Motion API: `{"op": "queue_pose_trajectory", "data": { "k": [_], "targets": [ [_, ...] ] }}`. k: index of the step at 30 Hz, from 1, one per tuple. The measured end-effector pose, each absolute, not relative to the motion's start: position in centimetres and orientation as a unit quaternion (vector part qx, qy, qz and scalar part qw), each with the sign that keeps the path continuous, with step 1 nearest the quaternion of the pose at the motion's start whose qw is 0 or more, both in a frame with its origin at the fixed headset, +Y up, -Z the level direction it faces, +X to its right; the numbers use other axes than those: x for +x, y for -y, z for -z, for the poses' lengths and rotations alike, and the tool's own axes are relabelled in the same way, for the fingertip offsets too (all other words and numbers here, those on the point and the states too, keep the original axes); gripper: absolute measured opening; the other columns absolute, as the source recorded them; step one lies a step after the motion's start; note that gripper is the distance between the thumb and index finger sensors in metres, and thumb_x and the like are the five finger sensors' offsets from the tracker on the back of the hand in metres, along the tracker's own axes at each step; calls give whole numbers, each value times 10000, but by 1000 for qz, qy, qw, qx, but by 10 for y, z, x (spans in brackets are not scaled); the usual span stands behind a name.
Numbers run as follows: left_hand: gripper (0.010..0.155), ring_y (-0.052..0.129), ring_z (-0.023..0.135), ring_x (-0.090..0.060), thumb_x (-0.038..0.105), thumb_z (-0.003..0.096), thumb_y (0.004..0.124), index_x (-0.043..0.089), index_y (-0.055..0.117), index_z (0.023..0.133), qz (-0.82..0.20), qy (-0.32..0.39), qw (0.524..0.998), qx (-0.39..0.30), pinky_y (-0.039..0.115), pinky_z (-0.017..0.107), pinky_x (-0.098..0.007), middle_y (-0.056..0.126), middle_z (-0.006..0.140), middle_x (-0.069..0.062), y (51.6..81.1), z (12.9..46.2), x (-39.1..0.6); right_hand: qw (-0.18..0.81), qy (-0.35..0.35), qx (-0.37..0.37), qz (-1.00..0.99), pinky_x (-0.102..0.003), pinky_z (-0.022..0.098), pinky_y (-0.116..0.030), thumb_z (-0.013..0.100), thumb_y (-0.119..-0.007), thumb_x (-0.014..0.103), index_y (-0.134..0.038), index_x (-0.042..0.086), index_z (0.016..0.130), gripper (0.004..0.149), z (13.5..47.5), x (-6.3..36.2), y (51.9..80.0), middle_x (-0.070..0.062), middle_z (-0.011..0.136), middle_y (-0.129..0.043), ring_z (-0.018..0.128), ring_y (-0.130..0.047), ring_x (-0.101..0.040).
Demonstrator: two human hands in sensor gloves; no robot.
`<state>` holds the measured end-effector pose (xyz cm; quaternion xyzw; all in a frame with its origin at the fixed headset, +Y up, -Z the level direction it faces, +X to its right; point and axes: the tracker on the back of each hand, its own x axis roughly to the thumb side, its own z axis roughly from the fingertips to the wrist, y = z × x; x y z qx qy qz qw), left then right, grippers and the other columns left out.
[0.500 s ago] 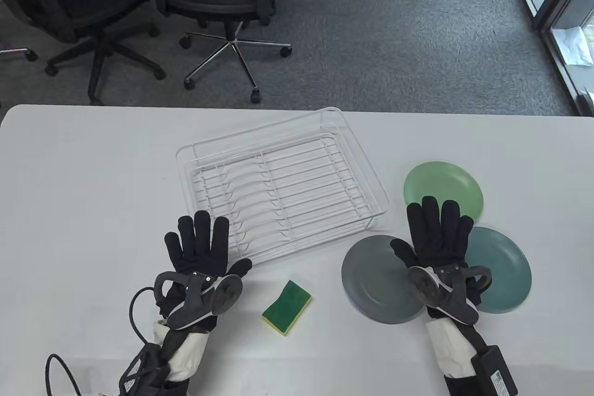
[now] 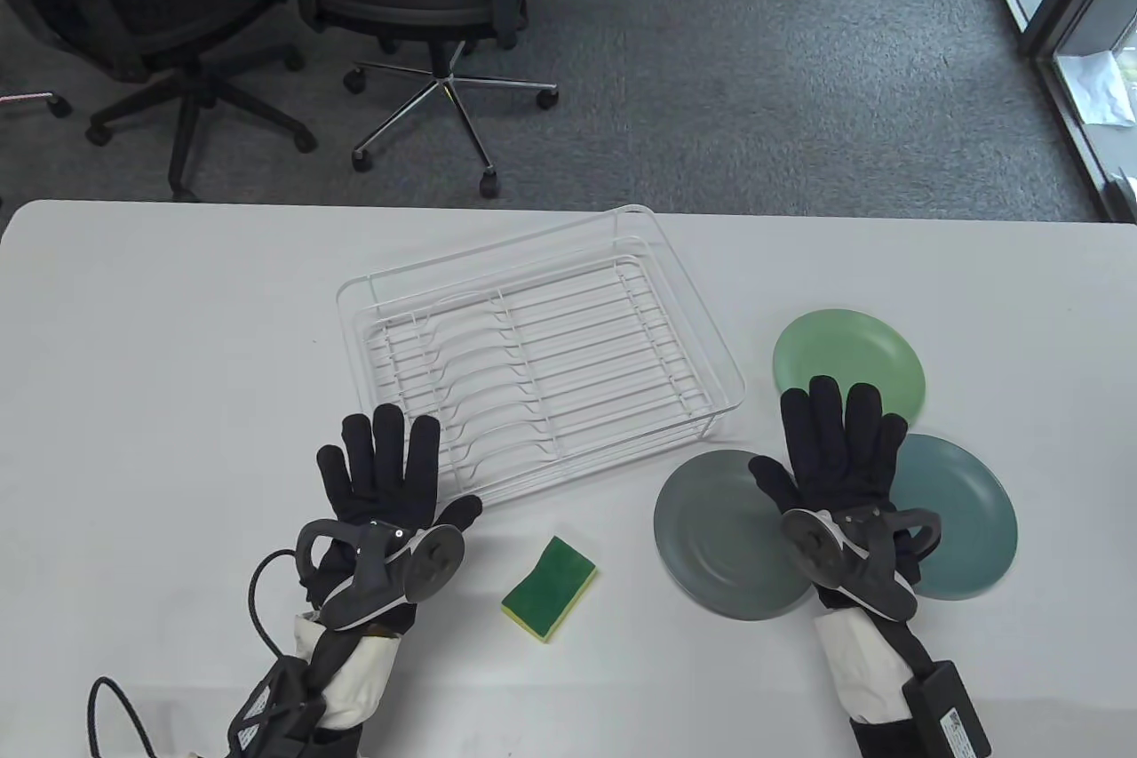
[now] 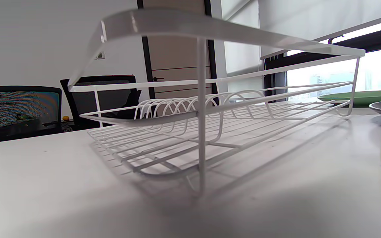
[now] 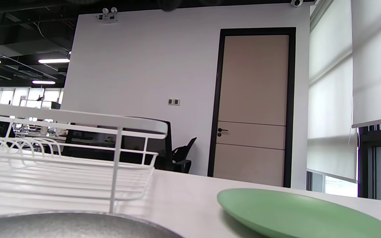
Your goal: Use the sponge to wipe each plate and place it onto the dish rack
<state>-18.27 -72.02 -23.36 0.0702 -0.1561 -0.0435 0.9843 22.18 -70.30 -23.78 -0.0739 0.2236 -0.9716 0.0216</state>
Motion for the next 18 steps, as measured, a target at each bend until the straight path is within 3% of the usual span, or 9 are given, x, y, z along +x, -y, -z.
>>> {"op": "queue_pose_trajectory", "data": {
  "k": [13, 18],
  "targets": [
    [905, 139, 983, -693, 578, 579, 461, -14, 132, 1179, 53, 172, 981, 72, 257, 657, -819, 146, 1154, -449, 720, 230, -173, 26, -218, -71, 973, -647, 696, -117, 610, -474, 501, -277, 110, 1180, 719, 237, 222, 704, -216, 1223, -195, 1011, -20, -465],
    [924, 503, 1028, -644, 596, 561, 544, -36, 311, 1194, 49, 204, 968, 141, 585, 705, -698, 423, 1182, -393, 709, 218, -156, 24, -217, -70, 973, -647, 696, -126, 611, -478, 497, -291, 105, 1179, 715, 237, 222, 704, -217, 1223, -205, 1012, -26, -468]
  ]
}}
